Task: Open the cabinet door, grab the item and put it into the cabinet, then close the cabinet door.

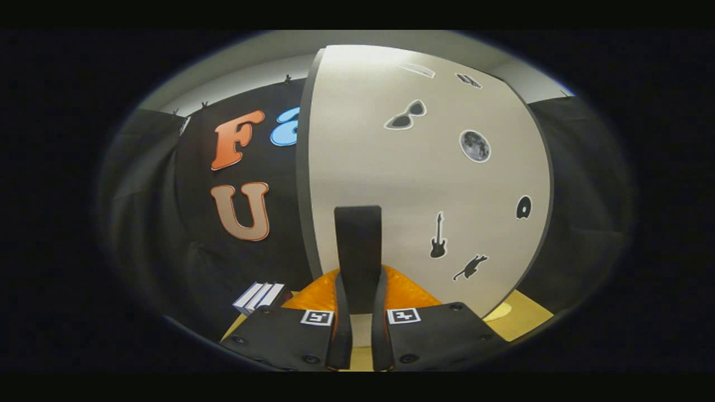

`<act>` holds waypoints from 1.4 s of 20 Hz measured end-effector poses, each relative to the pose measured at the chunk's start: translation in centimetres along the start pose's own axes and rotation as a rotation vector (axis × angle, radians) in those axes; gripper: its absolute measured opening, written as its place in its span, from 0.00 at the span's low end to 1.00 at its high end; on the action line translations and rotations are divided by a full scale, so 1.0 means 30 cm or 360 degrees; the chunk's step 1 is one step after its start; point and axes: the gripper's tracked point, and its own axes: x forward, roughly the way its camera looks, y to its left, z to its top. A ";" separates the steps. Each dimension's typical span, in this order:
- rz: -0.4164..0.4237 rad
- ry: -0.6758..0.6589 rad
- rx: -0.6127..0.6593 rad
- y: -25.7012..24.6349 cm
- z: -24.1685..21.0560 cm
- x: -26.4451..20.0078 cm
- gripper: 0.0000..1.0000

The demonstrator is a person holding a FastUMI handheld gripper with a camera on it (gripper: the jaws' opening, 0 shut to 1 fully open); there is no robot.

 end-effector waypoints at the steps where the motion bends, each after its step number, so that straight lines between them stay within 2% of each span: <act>1: 0.0011 -0.0006 0.0007 0.001 0.005 -0.023 0.21; 7: 0.0058 -0.0016 -0.0017 -0.093 -0.025 -0.245 0.22; 12: 0.0043 -0.0049 0.0003 -0.170 -0.046 -0.382 0.21; 24: -0.0132 -0.0122 0.0046 -0.413 -0.071 -0.673 0.20; 28: -0.0213 -0.0135 -0.0010 -0.496 -0.076 -0.731 0.19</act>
